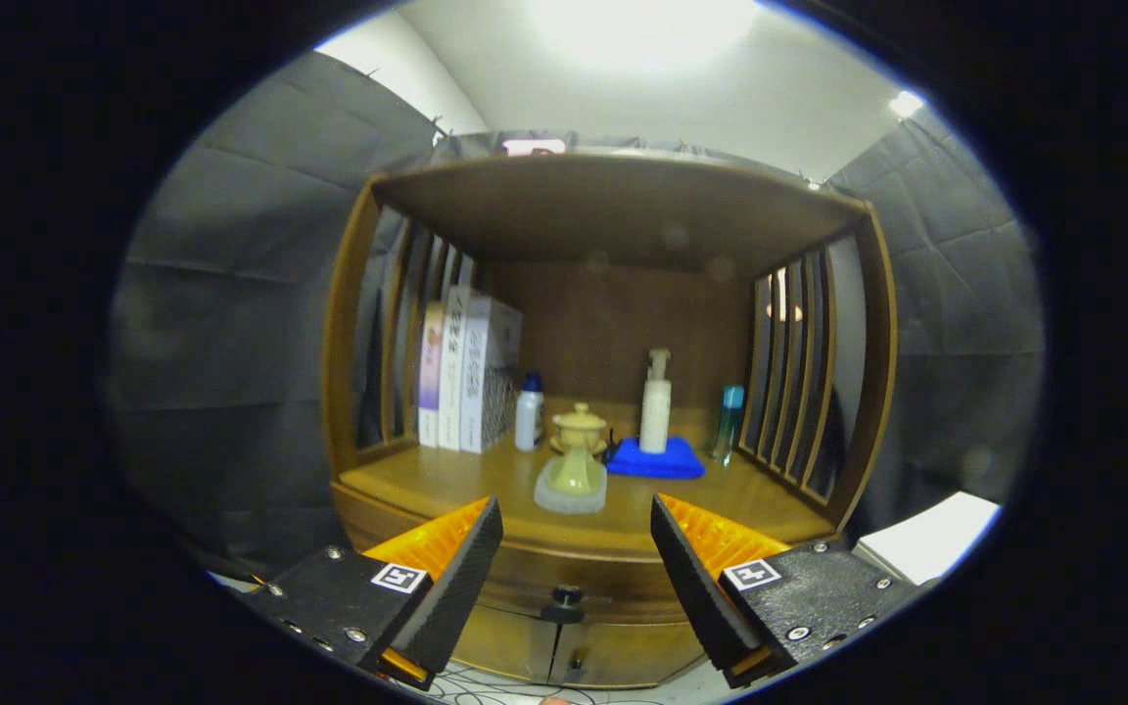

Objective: Pull open the drawer, take out the items inside it, and place them on the countertop above the cabinet.

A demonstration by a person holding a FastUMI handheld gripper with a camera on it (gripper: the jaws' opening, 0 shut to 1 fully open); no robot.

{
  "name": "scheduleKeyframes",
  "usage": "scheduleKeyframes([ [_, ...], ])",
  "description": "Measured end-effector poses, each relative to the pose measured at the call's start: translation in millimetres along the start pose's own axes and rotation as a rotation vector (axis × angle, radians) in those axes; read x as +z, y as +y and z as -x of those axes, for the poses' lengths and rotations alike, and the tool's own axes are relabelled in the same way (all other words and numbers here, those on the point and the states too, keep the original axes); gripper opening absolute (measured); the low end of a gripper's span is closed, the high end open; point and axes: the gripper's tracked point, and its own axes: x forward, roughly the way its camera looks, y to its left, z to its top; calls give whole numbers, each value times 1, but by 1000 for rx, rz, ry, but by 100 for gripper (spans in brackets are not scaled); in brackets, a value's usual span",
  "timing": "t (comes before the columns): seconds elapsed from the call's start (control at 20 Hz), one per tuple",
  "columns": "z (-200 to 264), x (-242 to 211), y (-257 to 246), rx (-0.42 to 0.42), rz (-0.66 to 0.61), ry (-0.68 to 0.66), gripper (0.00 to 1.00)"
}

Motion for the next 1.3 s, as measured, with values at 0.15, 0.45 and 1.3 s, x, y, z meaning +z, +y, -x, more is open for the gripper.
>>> scheduleKeyframes([
  [0.15, 30, 40, 8, 22, -6, 7, 94],
  [0.45, 76, 76, 6, -34, -48, -15, 94],
  [1.3, 97, 103, -6, -57, -35, -74, 95],
])
